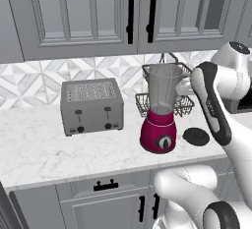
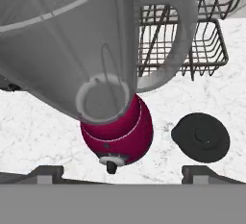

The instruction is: Close the lid blender by securely placing the lid on top.

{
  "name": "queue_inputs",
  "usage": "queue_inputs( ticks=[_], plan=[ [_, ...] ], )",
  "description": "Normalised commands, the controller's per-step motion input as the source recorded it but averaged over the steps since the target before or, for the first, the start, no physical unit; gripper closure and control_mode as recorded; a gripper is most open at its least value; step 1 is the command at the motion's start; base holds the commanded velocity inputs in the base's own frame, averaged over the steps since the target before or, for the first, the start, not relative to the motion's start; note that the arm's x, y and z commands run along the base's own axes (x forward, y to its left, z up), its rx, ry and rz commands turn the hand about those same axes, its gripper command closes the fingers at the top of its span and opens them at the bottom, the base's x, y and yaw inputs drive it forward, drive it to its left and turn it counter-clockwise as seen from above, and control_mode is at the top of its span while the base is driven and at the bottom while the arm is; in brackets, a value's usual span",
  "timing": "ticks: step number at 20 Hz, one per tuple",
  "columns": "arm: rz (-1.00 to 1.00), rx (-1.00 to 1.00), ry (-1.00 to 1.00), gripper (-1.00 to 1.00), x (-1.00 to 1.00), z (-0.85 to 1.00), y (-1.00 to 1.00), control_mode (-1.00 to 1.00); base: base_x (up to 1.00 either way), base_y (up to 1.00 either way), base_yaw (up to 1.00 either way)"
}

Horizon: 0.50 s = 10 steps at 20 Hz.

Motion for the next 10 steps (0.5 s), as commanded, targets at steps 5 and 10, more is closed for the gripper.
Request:
queue_inputs(
  ticks=[5, 10],
  plan=[
    [0.1, 0.1, -0.05, -1.0, 0.05, -0.25, -0.95, -1.0, 0.0, 0.0, 0.0],
    [0.16, -0.03, 0.0, -1.0, 0.54, -0.74, -0.31, -1.0, 0.0, 0.0, 0.0]
  ],
)
